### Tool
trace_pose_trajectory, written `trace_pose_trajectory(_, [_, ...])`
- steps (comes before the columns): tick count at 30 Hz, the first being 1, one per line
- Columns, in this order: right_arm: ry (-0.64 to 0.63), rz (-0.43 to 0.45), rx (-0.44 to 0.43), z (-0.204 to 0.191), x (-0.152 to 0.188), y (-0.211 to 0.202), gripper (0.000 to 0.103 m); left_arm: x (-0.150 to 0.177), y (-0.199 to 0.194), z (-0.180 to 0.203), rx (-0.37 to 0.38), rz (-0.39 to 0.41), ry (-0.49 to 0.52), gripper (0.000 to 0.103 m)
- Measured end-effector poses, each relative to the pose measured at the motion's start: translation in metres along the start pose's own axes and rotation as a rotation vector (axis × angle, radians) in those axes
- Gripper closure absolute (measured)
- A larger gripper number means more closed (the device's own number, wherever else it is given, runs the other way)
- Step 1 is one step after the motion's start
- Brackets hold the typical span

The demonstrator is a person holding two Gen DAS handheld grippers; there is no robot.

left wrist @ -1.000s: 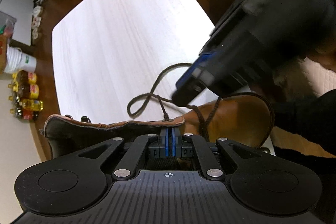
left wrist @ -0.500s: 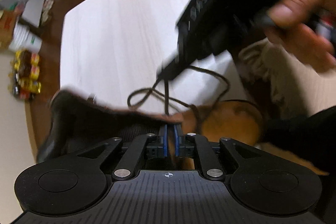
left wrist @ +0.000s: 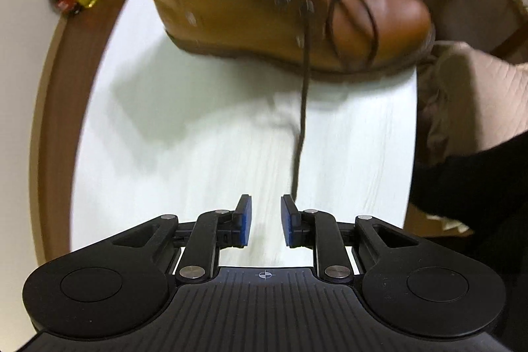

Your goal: Lace up shoes with both hands

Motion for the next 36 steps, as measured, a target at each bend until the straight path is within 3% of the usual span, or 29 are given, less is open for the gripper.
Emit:
trace_pose_trajectory(12, [-0.048,-0.068,0.051,-0.025,0.021,0.004,0.1,-0.002,0.041,-0.01,0.148,0.037,-0.015,0.082])
trace_pose_trajectory(15, [-0.043,-0.075,0.051,-0.028,0.026,0.006,0.1,-0.006,0.04,-0.017,0.161,0.04,0.013,0.088])
trace_pose_trajectory(16, [-0.042,-0.077,0.05,-0.029,0.027,0.007,0.1,-0.008,0.041,-0.021,0.166,0.037,0.019,0.098])
trace_pose_trajectory(18, [-0.041,-0.079,0.046,-0.03,0.029,0.008,0.1,-0.01,0.039,-0.028,0.19,0.026,0.022,0.1])
trace_pose_trajectory(23, [-0.05,-0.077,0.053,-0.032,0.032,0.007,0.1,-0.006,0.021,-0.022,0.215,0.016,0.038,0.103])
trace_pose_trajectory(29, [-0.042,-0.067,0.02,-0.032,0.032,-0.002,0.1,0.013,-0.047,0.002,0.322,0.044,-0.165,0.103])
trace_pose_trajectory(33, [-0.075,-0.067,-0.038,-0.038,0.029,-0.002,0.1,0.022,-0.091,0.017,0.356,0.109,-0.279,0.103])
trace_pose_trajectory(36, [-0.108,-0.009,-0.07,-0.05,0.02,-0.018,0.1,0.022,-0.131,0.033,0.425,0.204,-0.321,0.103])
Point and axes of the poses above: each gripper's, at about its wrist camera, not at the fingertips, and y roughly the way its jaws point, z to its right, x to its underside, the point moved 4 cm from there along y, roughly the way its jaws point, and after that the axes turned 12 degrees about -y, right-handed, at the moved point
